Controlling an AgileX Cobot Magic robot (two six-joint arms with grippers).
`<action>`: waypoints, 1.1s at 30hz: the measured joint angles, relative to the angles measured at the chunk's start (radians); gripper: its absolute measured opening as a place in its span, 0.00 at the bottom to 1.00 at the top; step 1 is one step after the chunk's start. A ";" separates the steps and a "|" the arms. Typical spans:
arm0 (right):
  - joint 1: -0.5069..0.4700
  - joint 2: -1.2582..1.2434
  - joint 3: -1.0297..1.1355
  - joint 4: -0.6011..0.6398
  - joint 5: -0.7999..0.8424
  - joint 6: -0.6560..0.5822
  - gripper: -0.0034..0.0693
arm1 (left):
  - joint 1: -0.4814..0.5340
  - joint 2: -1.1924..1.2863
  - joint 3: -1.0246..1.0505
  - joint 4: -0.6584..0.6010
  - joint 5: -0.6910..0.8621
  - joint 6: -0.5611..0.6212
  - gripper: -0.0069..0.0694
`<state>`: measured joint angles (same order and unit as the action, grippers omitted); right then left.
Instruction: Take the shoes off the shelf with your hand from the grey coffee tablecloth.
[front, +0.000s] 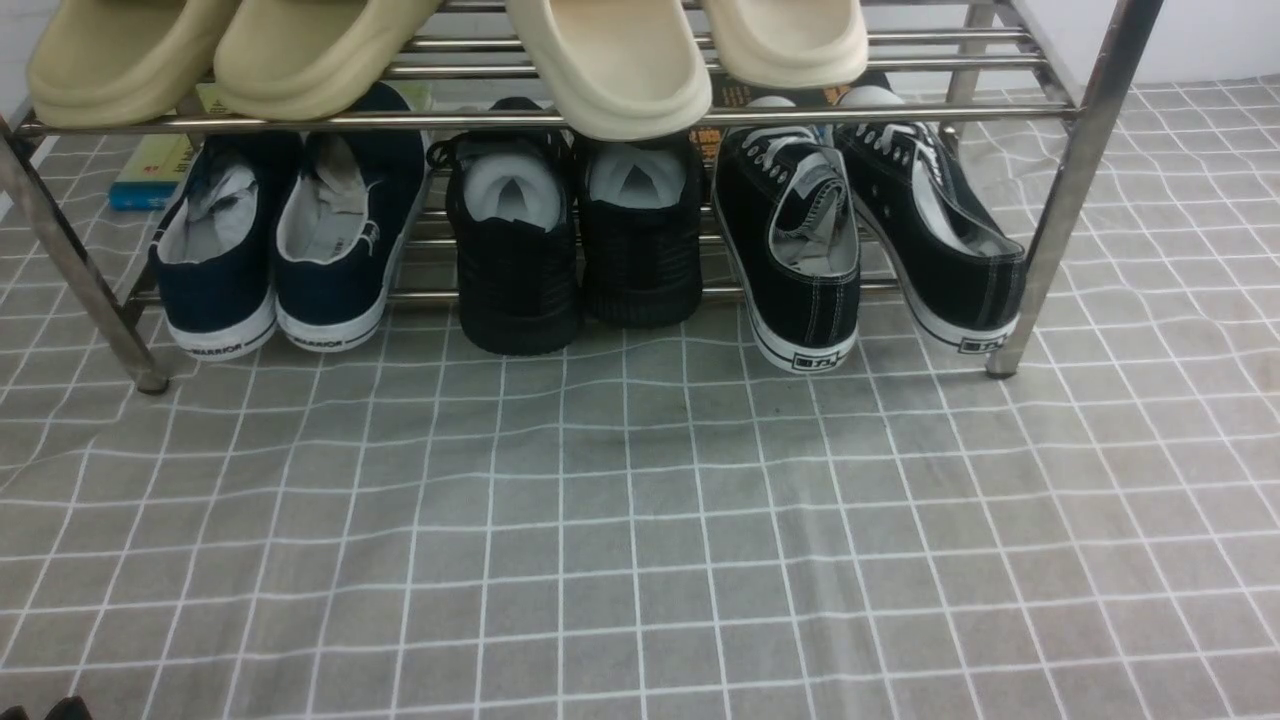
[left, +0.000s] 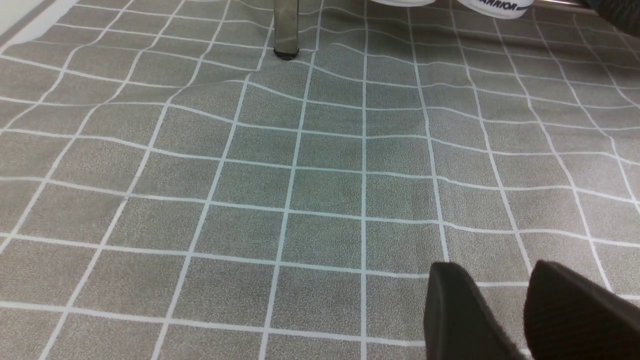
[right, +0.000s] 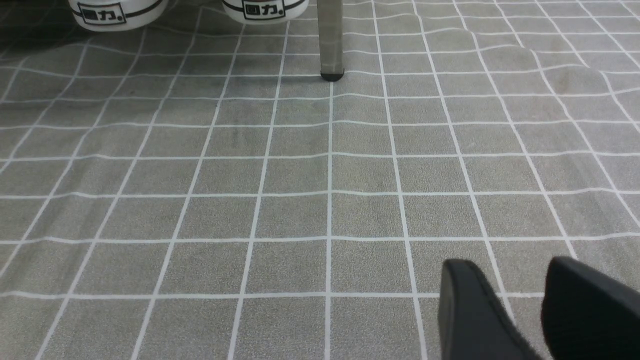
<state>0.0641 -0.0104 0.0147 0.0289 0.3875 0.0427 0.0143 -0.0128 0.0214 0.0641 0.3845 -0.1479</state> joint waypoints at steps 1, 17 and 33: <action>0.000 0.000 0.000 0.000 0.000 0.000 0.38 | 0.000 0.000 0.000 0.000 0.000 0.000 0.41; 0.000 0.000 0.000 0.135 -0.009 0.114 0.38 | 0.000 0.000 0.000 0.000 0.000 0.000 0.41; 0.000 0.000 0.007 0.577 -0.079 0.273 0.35 | 0.000 0.000 0.000 0.000 0.000 0.000 0.41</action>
<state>0.0641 -0.0104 0.0221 0.6056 0.3087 0.3161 0.0143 -0.0128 0.0214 0.0641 0.3845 -0.1479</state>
